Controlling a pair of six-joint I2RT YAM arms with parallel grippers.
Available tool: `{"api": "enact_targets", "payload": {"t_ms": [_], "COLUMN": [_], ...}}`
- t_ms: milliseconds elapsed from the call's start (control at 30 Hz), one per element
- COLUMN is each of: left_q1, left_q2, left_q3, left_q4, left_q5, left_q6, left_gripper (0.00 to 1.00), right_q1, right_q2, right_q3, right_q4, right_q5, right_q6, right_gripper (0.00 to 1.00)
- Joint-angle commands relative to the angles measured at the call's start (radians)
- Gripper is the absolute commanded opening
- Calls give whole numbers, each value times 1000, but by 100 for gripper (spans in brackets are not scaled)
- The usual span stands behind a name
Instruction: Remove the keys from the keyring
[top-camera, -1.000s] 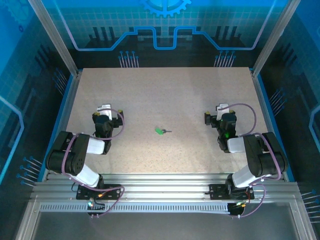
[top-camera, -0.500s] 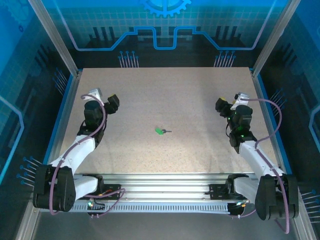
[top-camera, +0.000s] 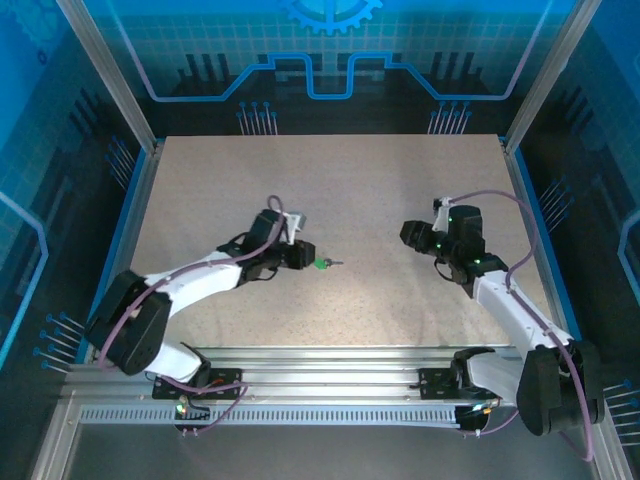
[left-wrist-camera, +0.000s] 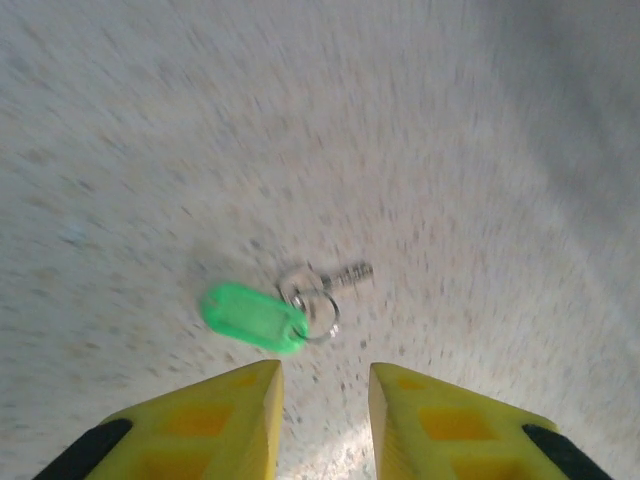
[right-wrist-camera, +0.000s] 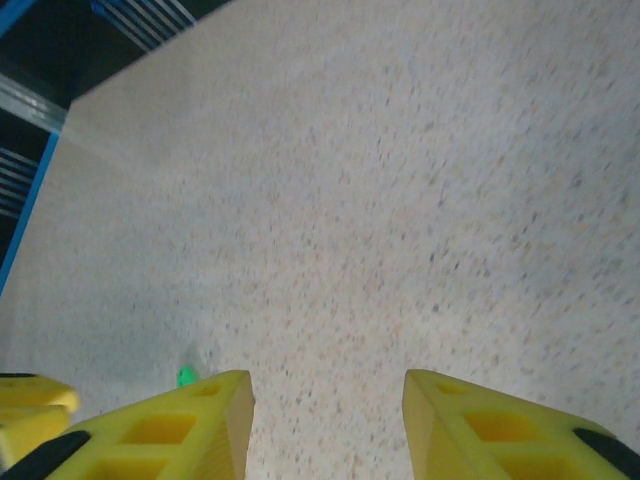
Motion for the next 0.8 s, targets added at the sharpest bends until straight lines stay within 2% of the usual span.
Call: {"api": "enact_targets", "payload": {"t_ms": [0,333,467,767], "left_q1": [-46,-140,-162,-172], "left_q2": [76,248,289,333], "left_q3": [82,264,304,338], "left_q4": [-83,-242,-288,-313], "left_q5": [-49,-180,-245,-278], "left_q6": [38,112,122,136], "left_gripper": [28,30,26,25], "right_q1": [27,43,43,44], "right_q2": [22,50,55,67], "right_q3": [24,18,20,22], "right_q4": [-50,-40,-38,-33], "right_q5": [-32,-24,-23,-25], "right_q6": [18,21,21,28], "right_gripper": [45,49,50,52]}}
